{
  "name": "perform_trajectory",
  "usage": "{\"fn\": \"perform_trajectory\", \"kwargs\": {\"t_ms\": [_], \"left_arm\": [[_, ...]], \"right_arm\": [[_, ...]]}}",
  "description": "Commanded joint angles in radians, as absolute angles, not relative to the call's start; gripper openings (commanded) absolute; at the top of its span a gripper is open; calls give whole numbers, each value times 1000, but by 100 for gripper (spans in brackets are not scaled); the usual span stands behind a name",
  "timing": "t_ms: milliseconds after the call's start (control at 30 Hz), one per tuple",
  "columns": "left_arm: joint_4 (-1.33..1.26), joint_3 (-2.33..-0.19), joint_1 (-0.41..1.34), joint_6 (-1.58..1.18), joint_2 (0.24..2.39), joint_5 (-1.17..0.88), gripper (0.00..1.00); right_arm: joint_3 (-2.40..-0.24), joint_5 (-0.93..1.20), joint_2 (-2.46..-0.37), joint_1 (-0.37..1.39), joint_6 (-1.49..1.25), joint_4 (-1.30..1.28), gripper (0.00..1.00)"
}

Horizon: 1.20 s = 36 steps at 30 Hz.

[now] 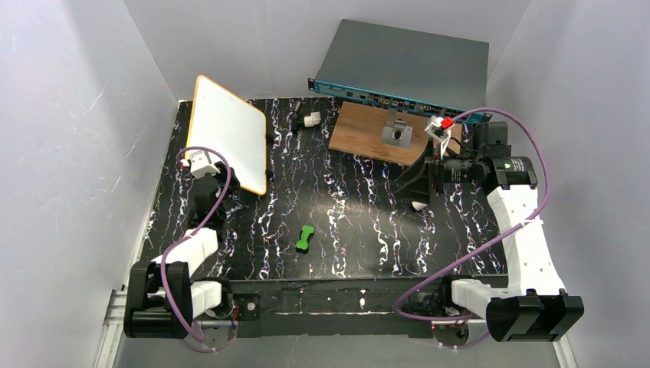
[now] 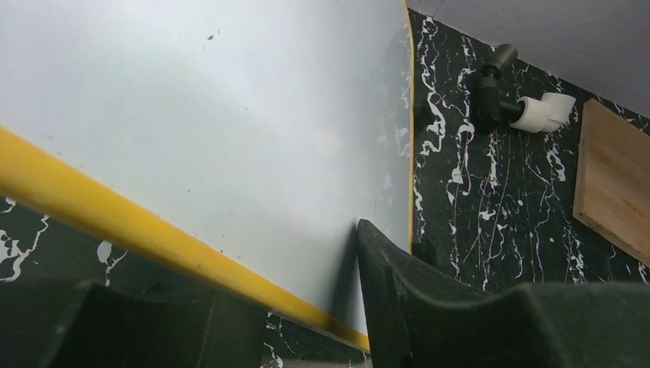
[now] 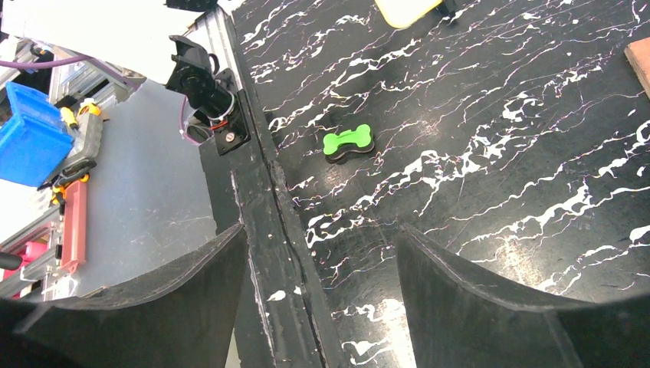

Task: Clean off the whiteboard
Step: Place the whiteboard on the whiteboard stand, then reset both arms

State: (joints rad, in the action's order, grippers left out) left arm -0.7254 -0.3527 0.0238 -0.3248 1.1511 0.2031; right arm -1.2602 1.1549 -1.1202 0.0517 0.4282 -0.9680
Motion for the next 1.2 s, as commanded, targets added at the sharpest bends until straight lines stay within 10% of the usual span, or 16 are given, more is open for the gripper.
{"fn": "perform_trajectory", "kwargs": {"t_ms": [0,633,1167], "left_arm": [[-657,-360,8,-298,1158,257,41],[-409,-422,4,-362,961,205,97],[549,-740,38,-353,457,102,98]], "right_arm": [[-1259,1162,-1124,46,426,-951,77],[-1256,1113,-1121,46,439,-955,77],[-1280,860,-1016,12,445,-973,77]]}}
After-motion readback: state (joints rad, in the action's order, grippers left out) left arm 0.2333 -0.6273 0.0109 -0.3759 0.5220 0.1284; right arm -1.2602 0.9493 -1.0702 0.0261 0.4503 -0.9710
